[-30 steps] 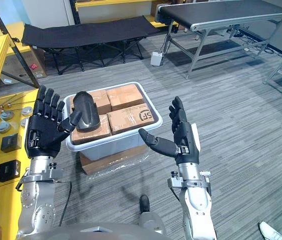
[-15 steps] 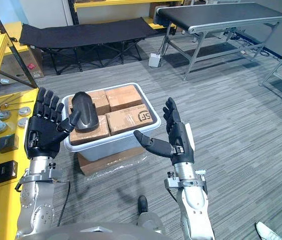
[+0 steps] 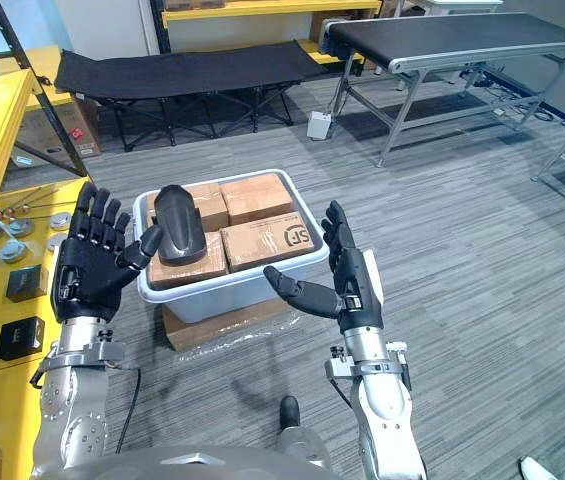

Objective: Walk over and take three plastic housings, then place them on the shelf

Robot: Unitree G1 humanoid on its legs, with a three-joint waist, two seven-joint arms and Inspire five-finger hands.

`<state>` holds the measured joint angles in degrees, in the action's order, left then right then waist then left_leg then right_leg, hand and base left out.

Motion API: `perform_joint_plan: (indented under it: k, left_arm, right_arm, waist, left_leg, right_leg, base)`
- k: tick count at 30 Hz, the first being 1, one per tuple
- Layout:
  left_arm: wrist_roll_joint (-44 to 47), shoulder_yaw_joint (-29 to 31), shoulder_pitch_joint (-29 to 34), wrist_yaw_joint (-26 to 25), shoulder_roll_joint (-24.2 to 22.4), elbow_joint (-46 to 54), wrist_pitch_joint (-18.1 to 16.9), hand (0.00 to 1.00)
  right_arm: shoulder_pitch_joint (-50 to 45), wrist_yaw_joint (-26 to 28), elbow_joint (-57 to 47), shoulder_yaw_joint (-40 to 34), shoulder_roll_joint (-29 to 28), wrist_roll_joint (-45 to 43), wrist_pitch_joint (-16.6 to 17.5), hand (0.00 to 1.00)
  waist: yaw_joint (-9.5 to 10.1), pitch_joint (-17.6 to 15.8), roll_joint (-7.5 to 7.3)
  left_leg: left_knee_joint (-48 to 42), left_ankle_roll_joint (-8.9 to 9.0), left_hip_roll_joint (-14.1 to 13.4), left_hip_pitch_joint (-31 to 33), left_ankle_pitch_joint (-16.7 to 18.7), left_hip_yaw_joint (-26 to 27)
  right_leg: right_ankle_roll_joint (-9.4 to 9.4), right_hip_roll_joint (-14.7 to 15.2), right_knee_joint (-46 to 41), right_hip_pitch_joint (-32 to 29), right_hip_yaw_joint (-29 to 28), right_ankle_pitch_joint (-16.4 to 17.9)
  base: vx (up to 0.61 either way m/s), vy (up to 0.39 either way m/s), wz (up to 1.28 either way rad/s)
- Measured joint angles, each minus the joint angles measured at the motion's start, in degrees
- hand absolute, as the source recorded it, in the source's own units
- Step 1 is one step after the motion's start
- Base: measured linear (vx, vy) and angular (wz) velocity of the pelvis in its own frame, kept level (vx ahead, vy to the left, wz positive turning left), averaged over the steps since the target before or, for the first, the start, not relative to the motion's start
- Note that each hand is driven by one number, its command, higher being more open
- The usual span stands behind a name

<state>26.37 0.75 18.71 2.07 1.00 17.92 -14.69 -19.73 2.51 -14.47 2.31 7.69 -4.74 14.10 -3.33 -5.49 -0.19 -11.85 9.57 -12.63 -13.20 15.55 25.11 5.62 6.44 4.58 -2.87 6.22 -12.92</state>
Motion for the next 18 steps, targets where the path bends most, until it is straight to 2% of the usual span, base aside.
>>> perform_joint_plan:
  k: [4, 10, 15, 18]
  left_arm:
    - [-0.2, -0.8, 0.0, 0.4, 0.0, 0.0, -0.2, 1.00]
    - [-0.2, -4.3, -0.2, 1.2, 0.0, 0.2, -0.2, 1.00]
    - [-0.2, -7.3, -1.5, 1.7, 0.1, 0.6, -0.2, 1.00]
    - [-0.3, -8.4, -3.3, -0.4, 0.4, 0.7, -0.1, 1.00]
  right_arm:
    - [-0.7, -1.8, 0.0, 0.2, 0.0, 0.0, 0.0, 1.00]
    - [-0.8, -3.7, 0.0, 0.2, 0.0, 0.2, 0.0, 1.00]
    - [-0.8, -5.8, 0.0, 0.4, -0.1, 2.8, 0.1, 1.00]
    - [0.0, -5.9, 0.0, 1.3, -0.1, 4.1, 0.1, 1.00]
  waist:
    - [0.01, -0.5, 0.35]
    - [-0.03, -2.3, 3.13]
    - [0.07, -2.7, 2.95]
    - [0.19, -3.6, 3.12]
  left_leg:
    - [-0.6, -0.32, 0.3, 1.6, -0.2, -2.0]
    - [-0.9, -0.64, 0.4, 1.8, -0.7, -5.1]
    - [-0.8, -1.17, 1.5, 2.8, -1.5, -7.3]
    - [-0.8, -1.29, 1.9, 2.8, -1.7, -8.0]
  right_leg:
    - [-0.71, 0.9, 0.3, 0.1, 2.1, 0.7]
    - [-0.39, 1.7, 0.0, 1.8, 5.0, 0.5]
    - [-0.63, 3.1, 0.3, 2.3, 7.2, 0.9]
    - [-0.26, 3.6, 0.3, 3.0, 7.9, 1.2]
  base:
    - [-0.04, -0.015, 0.23]
    - [0.00, -0.014, 0.23]
    - [-0.04, -0.005, 0.24]
    - [-0.04, -0.012, 0.11]
